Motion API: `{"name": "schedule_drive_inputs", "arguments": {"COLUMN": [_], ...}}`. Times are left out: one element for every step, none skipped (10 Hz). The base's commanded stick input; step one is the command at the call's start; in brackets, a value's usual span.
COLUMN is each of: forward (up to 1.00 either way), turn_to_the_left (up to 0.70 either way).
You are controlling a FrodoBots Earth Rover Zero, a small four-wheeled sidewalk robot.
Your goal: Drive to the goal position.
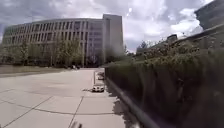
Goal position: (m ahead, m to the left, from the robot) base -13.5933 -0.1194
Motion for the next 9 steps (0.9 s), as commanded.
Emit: {"name": "schedule_drive_inputs", "arguments": {"forward": [0.06, 0.06, 0.05, 0.06, 0.06, 0.06, 0.06, 0.06, 0.06], "turn_to_the_left": [0.00, 0.00, 0.00, 0.00, 0.00, 0.00, 0.00, 0.00, 0.00]}}
